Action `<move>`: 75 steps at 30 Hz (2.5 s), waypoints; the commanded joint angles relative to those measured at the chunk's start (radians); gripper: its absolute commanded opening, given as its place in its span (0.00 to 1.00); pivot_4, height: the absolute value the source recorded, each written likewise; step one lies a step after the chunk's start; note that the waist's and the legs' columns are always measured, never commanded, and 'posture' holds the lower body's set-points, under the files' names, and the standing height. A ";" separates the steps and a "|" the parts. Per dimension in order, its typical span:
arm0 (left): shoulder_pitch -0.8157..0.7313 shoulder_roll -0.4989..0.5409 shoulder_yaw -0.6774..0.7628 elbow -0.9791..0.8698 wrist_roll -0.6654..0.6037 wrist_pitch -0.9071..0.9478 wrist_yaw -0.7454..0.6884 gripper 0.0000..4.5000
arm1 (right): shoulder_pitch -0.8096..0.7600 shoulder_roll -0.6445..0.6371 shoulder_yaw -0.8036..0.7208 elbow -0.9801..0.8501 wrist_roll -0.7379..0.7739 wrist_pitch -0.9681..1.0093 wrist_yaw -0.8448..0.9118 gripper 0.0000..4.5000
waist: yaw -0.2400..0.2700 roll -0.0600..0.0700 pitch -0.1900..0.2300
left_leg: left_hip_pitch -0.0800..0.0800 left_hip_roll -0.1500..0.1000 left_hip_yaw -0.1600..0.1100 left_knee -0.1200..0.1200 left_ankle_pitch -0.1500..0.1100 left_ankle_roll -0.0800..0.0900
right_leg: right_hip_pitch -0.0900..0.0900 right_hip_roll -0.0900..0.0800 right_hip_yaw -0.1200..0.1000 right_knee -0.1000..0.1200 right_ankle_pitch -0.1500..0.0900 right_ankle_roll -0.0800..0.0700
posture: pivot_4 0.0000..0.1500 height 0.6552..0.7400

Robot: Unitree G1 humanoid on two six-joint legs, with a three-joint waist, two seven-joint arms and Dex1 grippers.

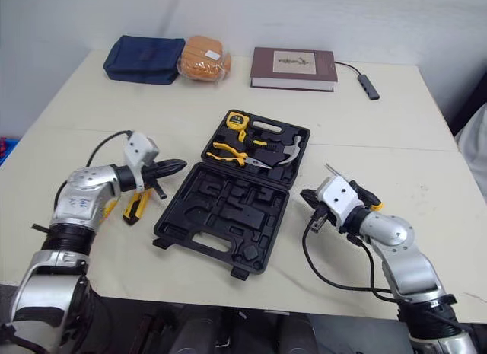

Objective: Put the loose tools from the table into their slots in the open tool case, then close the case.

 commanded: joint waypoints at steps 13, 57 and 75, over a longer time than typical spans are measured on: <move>-0.203 -0.103 -0.034 0.322 0.125 -0.131 0.069 0.00 | -0.077 0.071 0.057 0.101 -0.125 -0.053 -0.030 0.01 | -0.001 0.000 0.000 | -0.003 0.001 0.000 0.006 0.000 0.000 | -0.002 0.001 0.000 0.002 0.000 0.000 | 1.00 1.00; 0.102 -0.030 -0.128 -0.222 0.079 0.051 -0.318 0.00 | -0.137 0.039 0.088 0.211 -0.102 -0.280 0.259 0.01 | -0.008 0.000 0.000 | -0.009 0.002 0.000 0.014 -0.002 0.004 | -0.005 0.001 0.001 0.003 0.002 0.002 | 1.00 1.00; 0.230 0.041 -0.101 -0.404 0.066 0.179 -0.278 0.00 | -0.117 -0.001 0.106 0.137 -0.111 -0.171 0.343 0.01 | -0.008 0.000 -0.001 | -0.009 0.003 0.000 0.014 -0.002 0.003 | -0.005 0.001 0.001 0.003 0.002 0.002 | 1.00 1.00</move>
